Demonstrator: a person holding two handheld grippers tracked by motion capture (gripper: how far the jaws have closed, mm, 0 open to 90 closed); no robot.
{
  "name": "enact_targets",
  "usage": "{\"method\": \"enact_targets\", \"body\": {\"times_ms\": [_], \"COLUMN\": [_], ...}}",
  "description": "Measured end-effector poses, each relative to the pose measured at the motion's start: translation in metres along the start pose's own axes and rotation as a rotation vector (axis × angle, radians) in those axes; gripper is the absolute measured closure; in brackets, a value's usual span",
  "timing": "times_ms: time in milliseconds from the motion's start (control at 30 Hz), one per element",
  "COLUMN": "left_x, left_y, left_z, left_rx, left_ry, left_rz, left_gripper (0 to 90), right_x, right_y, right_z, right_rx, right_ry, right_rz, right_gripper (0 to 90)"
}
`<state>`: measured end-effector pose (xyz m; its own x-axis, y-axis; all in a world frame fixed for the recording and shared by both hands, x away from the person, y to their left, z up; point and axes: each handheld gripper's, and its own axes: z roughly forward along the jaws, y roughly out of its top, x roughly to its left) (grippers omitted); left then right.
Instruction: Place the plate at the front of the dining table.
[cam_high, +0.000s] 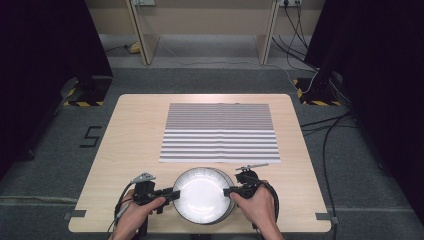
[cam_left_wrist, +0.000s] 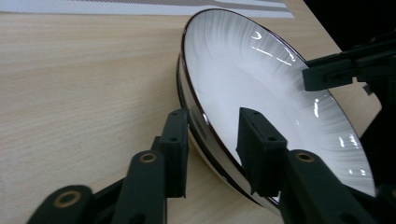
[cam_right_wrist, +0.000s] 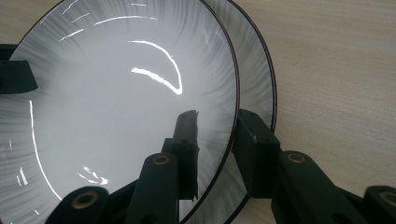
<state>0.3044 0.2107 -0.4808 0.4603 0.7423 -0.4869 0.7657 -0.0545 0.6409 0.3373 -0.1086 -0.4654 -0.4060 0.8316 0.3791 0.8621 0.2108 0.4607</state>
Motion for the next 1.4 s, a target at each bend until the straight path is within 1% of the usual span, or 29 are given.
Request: {"method": "enact_targets", "body": {"times_ms": [33, 67, 100, 133, 167, 233, 300, 333, 400, 467, 500, 533, 567, 633, 700, 733, 833, 900, 933, 1000, 1033, 1100, 1167, 1233, 1267, 1300, 1333, 1367, 1400], "left_x": [0.0, -0.0002, -0.0002, -0.0005, -0.0011, -0.0014, -0.001, -0.0011, -0.0013, -0.0027, -0.0027, -0.0027, -0.0029, -0.0034, -0.0039, -0.0038, -0.002, -0.0032, -0.0046, -0.0049, -0.0051, -0.0053, -0.0054, -0.0065, -0.0072, -0.0072, -0.0063, -0.0048, -0.0053], "left_y": [0.0, 0.0014, 0.0014, 0.0027, 0.0033, 0.0036, 0.0035, 0.0037, 0.0038, 0.0041, 0.0041, 0.0039, 0.0033, 0.0028, 0.0024, 0.0023, 0.0024, 0.0033, 0.0036, 0.0035, 0.0033, 0.0035, 0.0037, 0.0046, 0.0056, 0.0056, 0.0064, 0.0076, 0.0082], "left_z": [0.0, -0.0002, -0.0002, -0.0001, 0.0, 0.0, 0.0002, 0.0005, 0.0006, 0.0004, 0.0004, -0.0007, -0.0008, -0.0009, -0.0009, -0.0008, -0.0005, -0.0004, 0.0002, 0.0004, 0.0003, 0.0001, 0.0, 0.0003, 0.0004, 0.0004, 0.0004, 0.0004, 0.0006], "left_rx": [0.0, 0.013, 0.013, 0.026, 0.029, 0.029, 0.025, 0.024, 0.021, 0.008, 0.008, -0.012, -0.022, -0.026, -0.029, -0.031, -0.032, -0.024, -0.018, -0.018, -0.018, -0.017, -0.016, -0.01, 0.005, 0.005, 0.016, 0.024, 0.025], "left_ry": [0.0, 0.001, 0.001, 0.005, 0.011, 0.015, 0.015, 0.018, 0.021, 0.039, 0.039, 0.043, 0.048, 0.051, 0.057, 0.056, 0.044, 0.053, 0.062, 0.064, 0.066, 0.067, 0.067, 0.075, 0.07, 0.07, 0.057, 0.047, 0.051], "left_rz": [0.0, -0.014, -0.014, -0.035, -0.041, -0.047, -0.062, -0.056, -0.057, -0.046, -0.046, -0.045, -0.041, -0.038, -0.04, -0.044, -0.075, -0.068, -0.063, -0.06, -0.055, -0.052, -0.051, -0.047, -0.062, -0.062, -0.081, -0.101, -0.1], "left_gripper": [64.7, 65.0, 65.2, 65.6, 66.0, 67.2, 67.8, 67.9, 68.5, 69.7, 70.6, 71.1, 71.4, 71.8, 72.1, 72.1, 72.8, 72.8, 72.9, 72.8, 72.7, 72.6, 72.6, 72.6, 72.7, 72.7, 72.7, 73.2, 73.4], "right_x": [0.0, 0.0021, 0.0028, 0.0029, 0.0027, 0.0025, 0.0026, 0.0026, 0.0033, 0.0042, 0.0042, 0.0042, 0.0036, 0.0033, 0.0033, 0.0036, 0.0072, 0.0084, 0.0073, 0.0054, 0.005, 0.007, 0.0089, 0.0094, 0.0082, 0.0082, 0.0067, 0.003, 0.0026], "right_y": [0.0, -0.0004, -0.0004, -0.0003, -0.0003, -0.0005, -0.0021, -0.0028, -0.0033, -0.0035, -0.0035, -0.0034, -0.0035, -0.0037, -0.0044, -0.0049, -0.0073, -0.0088, -0.0084, -0.0075, -0.0074, -0.008, -0.0079, -0.0073, -0.0065, -0.0065, -0.0065, -0.0058, -0.0054], "right_z": [0.0, 0.0003, 0.0004, 0.0003, 0.0003, 0.0002, 0.0002, 0.0004, 0.0005, 0.0008, 0.0008, 0.0005, 0.0005, 0.0004, 0.0006, 0.0007, 0.0018, 0.0022, 0.002, 0.002, 0.0022, 0.0032, 0.0037, 0.0037, 0.0036, 0.0036, 0.0036, 0.0039, 0.0041], "right_rx": [0.0, 0.001, 0.002, 0.004, 0.005, 0.004, -0.008, -0.013, -0.015, -0.015, -0.015, -0.012, -0.014, -0.015, -0.022, -0.025, -0.037, -0.048, -0.05, -0.051, -0.054, -0.063, -0.06, -0.056, -0.058, -0.058, -0.065, -0.084, -0.085], "right_ry": [0.0, -0.012, -0.017, -0.019, -0.018, -0.016, -0.018, -0.021, -0.025, -0.038, -0.038, -0.036, -0.032, -0.03, -0.03, -0.035, -0.066, -0.074, -0.072, -0.064, -0.063, -0.079, -0.091, -0.092, -0.091, -0.091, -0.089, -0.075, -0.073], "right_rz": [0.0, -0.009, -0.013, -0.017, -0.017, -0.018, -0.019, -0.028, -0.028, -0.036, -0.036, -0.035, -0.039, -0.04, -0.041, -0.052, -0.086, -0.09, -0.073, -0.061, -0.062, -0.078, -0.086, -0.08, -0.063, -0.063, -0.041, -0.007, 0.003], "right_gripper": [70.2, 70.2, 70.2, 70.2, 70.2, 70.3, 71.3, 71.6, 72.3, 73.3, 73.3, 73.3, 73.2, 73.2, 72.9, 73.0, 74.4, 74.7, 75.9, 76.6, 76.6, 76.1, 75.9, 76.1, 77.9, 77.9, 79.2, 80.7, 80.9]}}
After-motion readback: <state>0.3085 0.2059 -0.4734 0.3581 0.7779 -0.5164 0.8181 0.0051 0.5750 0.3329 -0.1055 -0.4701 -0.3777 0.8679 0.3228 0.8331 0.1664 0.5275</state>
